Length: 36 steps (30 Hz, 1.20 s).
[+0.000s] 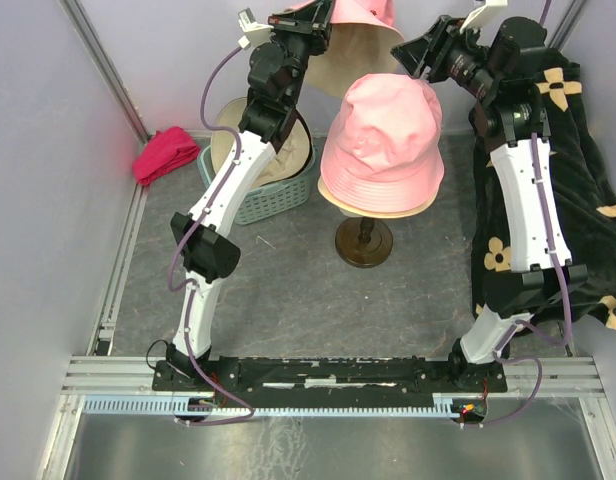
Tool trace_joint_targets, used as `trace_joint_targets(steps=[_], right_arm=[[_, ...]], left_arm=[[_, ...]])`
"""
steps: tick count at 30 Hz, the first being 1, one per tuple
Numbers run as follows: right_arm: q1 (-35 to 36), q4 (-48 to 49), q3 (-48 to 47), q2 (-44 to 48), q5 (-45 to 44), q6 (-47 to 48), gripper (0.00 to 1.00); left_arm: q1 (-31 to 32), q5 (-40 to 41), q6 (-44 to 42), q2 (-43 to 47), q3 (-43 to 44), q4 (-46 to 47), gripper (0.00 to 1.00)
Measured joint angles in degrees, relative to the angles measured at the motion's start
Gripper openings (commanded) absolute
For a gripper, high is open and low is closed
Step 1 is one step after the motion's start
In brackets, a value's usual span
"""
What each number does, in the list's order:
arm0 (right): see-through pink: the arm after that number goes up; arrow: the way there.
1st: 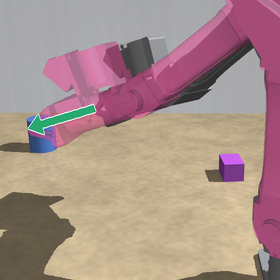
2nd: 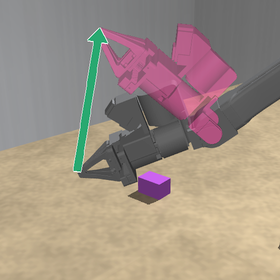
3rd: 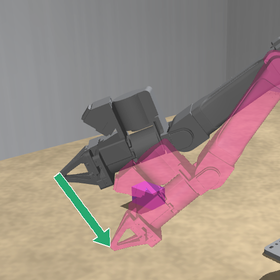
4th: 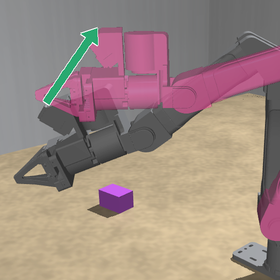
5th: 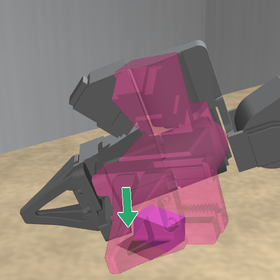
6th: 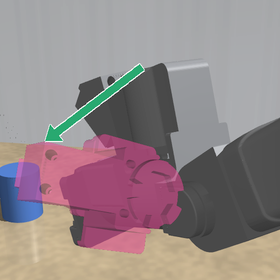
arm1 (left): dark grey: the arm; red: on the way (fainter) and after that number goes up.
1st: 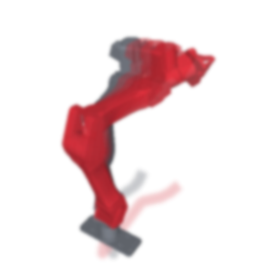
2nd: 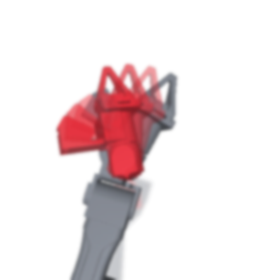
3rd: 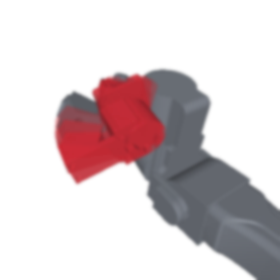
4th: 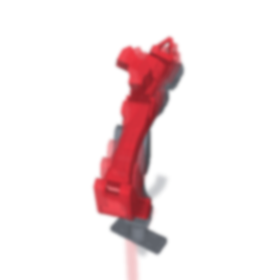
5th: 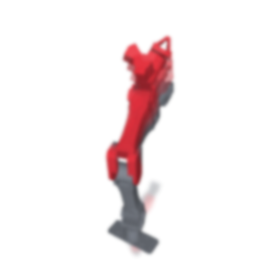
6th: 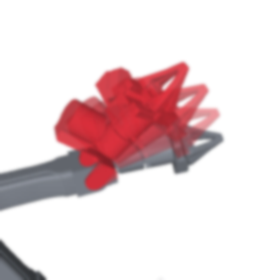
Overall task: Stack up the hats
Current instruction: Stack the hat on the hat.
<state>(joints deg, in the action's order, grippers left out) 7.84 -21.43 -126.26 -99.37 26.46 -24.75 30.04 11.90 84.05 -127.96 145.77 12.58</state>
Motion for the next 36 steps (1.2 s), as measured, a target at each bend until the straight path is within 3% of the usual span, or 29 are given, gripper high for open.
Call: trace_joint_targets(steps=[16,19,24,36], right_arm=[[0.0,-0.2,-0.09,-4.72,-1.51,2.1,0.54],[0.0,-0.13,-0.17,-5.92,-1.7,2.1,0.46],[0.0,0.46,-0.17,-6.67,-2.58,2.12,0.16],[-1.05,6.08,4.96,-4.17,-9.09,2.62,0.1]], left_arm=[[0.22,-0.55,3.8,-1.22,0.85,2.58,0.03],[0.48,-0.87,4.15,-1.25,0.85,2.6,0.03],[0.85,-1.97,5.09,-1.55,0.85,2.69,0.03],[0.98,-5.51,5.7,-1.79,0.85,2.45,0.03]])
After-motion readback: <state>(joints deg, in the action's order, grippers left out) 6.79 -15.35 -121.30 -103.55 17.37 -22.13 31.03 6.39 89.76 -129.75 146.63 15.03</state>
